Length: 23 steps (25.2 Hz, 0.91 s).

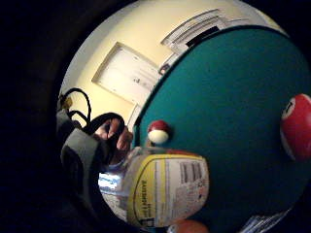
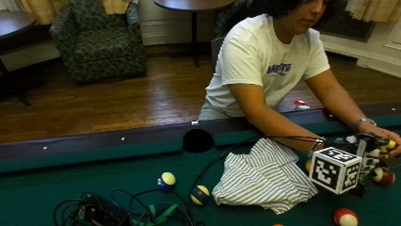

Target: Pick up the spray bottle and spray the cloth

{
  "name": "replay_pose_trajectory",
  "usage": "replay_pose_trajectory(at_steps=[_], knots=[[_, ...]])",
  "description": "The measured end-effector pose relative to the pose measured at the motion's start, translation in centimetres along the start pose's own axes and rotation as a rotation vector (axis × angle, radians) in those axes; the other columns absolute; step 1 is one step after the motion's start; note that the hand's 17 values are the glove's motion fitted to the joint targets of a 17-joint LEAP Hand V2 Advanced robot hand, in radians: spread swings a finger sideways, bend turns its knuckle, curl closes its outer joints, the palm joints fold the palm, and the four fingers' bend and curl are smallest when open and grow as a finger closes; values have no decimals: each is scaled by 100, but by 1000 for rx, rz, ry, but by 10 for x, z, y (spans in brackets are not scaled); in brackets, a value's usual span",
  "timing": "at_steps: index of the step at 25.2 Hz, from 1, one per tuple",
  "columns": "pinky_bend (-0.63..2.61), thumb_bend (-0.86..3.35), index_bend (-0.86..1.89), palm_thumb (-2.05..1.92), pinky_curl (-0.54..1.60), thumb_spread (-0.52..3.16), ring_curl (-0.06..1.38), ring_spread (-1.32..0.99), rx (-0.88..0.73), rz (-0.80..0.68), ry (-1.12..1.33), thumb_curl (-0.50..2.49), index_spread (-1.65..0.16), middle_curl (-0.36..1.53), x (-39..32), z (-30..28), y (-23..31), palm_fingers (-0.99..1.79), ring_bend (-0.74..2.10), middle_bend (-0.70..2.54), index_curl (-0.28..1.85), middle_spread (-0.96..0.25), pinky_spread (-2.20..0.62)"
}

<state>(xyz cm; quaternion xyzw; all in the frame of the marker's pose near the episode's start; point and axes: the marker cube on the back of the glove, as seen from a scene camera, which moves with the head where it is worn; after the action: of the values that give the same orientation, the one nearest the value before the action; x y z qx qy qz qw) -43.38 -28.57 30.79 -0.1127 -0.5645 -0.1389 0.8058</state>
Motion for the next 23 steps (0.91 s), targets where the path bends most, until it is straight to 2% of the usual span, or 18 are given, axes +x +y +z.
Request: replay_pose_trajectory(at_steps=[16,23], knots=[[54,-3,31,96,45,43,52,-21,41,-3,14,87,-24,60,5,0,-8,137,81,69,69,-19,-30],[55,-3,31,95,45,43,52,-21,10,22,-4,87,-24,60,7,0,-11,137,81,69,69,-19,-30]])
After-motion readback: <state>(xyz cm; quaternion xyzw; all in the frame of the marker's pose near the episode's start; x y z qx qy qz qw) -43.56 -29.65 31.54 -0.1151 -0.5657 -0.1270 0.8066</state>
